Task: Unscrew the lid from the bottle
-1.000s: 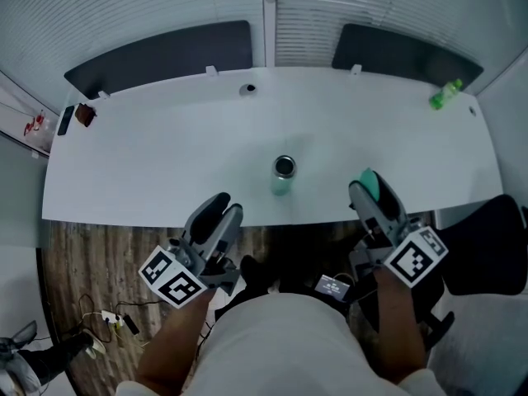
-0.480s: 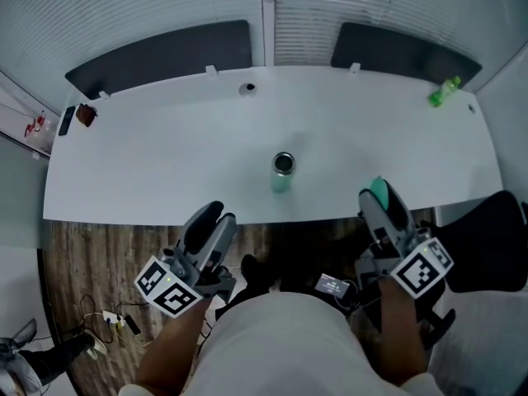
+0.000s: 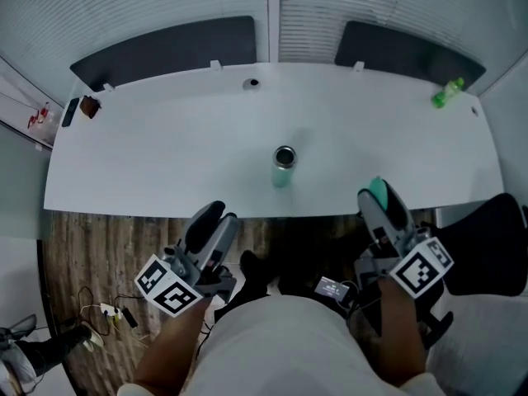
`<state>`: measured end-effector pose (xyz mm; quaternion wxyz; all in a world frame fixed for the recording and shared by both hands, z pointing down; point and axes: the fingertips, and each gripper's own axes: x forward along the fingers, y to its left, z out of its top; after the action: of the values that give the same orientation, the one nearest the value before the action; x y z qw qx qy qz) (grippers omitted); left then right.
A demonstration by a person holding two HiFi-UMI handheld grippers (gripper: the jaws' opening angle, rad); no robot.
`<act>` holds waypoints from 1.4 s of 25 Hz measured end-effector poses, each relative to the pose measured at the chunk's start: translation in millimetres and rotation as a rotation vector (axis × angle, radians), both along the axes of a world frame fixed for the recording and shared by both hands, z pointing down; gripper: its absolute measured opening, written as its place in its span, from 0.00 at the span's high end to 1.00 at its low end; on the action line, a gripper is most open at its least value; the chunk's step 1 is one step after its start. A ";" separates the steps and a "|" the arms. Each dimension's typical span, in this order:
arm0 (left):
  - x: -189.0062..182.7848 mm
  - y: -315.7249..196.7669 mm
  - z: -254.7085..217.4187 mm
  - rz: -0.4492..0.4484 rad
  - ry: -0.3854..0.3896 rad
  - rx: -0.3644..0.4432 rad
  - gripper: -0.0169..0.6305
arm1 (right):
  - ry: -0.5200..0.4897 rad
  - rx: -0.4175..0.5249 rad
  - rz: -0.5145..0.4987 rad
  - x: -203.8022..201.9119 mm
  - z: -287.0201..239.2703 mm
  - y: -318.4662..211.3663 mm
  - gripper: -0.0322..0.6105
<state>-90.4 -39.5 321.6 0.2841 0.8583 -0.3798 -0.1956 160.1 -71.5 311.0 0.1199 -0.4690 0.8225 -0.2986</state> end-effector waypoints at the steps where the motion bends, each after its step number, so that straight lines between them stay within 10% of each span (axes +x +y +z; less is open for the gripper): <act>1: 0.9 1.9 0.2 -0.002 -0.002 -0.001 0.70 | 0.001 0.001 -0.005 -0.1 -0.5 0.6 0.47; 13: 8.1 12.7 0.2 -0.029 -0.032 0.013 0.70 | 0.007 0.010 -0.093 -16.5 -3.1 2.2 0.47; 35: -30.8 37.5 3.8 0.141 -0.016 -0.005 0.70 | 0.029 0.009 0.063 -52.8 -7.3 51.1 0.47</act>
<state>-121.3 -2.1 325.4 0.2961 0.8838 -0.3213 -0.1675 107.3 -20.4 303.8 0.1192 -0.4983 0.8104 -0.2841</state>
